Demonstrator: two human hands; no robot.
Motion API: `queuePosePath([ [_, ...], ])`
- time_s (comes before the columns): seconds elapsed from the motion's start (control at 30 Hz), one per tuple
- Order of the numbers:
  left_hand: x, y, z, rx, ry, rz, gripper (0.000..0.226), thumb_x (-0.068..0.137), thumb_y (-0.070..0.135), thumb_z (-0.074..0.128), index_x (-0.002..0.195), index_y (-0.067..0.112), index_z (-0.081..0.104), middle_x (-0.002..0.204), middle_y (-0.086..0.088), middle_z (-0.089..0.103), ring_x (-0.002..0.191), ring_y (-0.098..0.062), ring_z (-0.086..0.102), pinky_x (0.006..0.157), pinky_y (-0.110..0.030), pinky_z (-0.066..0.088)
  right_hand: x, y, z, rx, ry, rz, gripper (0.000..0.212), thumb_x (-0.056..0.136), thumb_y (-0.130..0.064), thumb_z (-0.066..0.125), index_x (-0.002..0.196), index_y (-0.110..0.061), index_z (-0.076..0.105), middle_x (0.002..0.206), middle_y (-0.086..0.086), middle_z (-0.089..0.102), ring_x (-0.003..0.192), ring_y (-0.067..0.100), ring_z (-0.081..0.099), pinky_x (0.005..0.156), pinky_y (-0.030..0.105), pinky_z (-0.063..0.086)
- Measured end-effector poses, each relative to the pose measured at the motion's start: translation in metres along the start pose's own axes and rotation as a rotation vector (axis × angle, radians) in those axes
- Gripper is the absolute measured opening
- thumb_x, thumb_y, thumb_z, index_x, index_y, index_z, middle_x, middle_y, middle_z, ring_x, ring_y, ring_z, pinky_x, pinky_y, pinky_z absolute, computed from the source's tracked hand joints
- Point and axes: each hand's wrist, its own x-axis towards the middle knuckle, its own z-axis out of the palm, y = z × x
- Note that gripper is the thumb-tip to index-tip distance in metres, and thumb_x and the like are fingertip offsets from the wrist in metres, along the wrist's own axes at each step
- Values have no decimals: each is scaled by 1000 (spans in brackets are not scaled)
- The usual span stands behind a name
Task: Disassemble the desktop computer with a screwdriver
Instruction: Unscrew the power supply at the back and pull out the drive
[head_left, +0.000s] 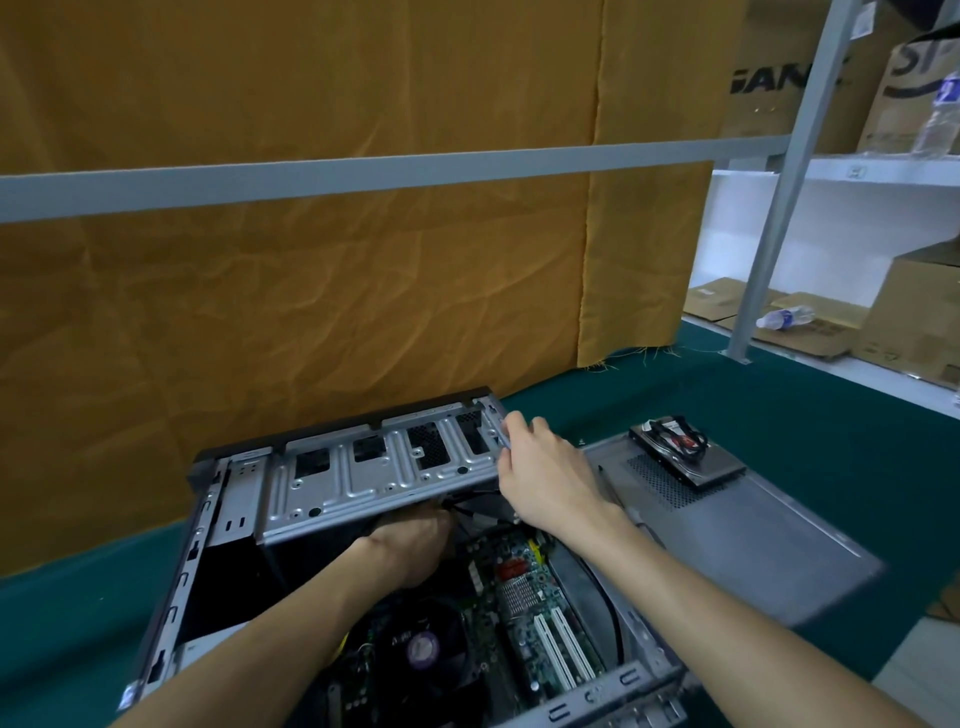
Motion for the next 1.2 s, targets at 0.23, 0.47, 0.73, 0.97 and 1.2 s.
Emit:
queuePosePath([
  [0.23, -2, 13, -5, 90, 40, -68, 33, 106, 11, 40, 136, 4, 51, 135, -17, 58, 118, -32, 60, 90, -39, 48, 0, -2, 0, -26, -8, 11, 24, 104, -24, 43, 126, -13, 42, 109, 11, 54, 85, 30, 61, 62, 36, 44],
  [0.47, -5, 6, -6, 135, 47, 8, 34, 107, 12, 35, 133, -2, 52, 130, -24, 59, 113, -34, 60, 94, -44, 45, -3, -2, 1, -61, -23, 0, 22, 104, -20, 41, 125, -11, 41, 109, 15, 54, 84, 32, 60, 64, 39, 49],
  [0.73, -5, 18, -13, 247, 18, 7, 36, 105, 8, 38, 139, 1, 49, 138, -19, 57, 123, -35, 58, 99, -42, 45, -1, -3, 1, -49, 0, 1, 23, 105, -24, 40, 124, -11, 42, 107, 14, 55, 76, 28, 53, 60, 36, 44],
  [0.97, -7, -8, -1, -40, 58, 45, 40, 107, 30, 40, 138, 7, 53, 139, -20, 56, 125, -36, 55, 107, -46, 41, -3, -1, -1, -25, -9, -2, 23, 106, -25, 41, 125, -12, 43, 108, 13, 55, 75, 25, 51, 60, 34, 42],
  [1.2, -4, 13, -3, -53, 40, -83, 28, 103, 8, 42, 126, 0, 57, 126, -20, 62, 111, -31, 64, 93, -39, 50, -2, -3, 0, -47, -7, 6, 25, 106, -25, 40, 125, -11, 42, 108, 14, 55, 75, 27, 52, 59, 34, 42],
])
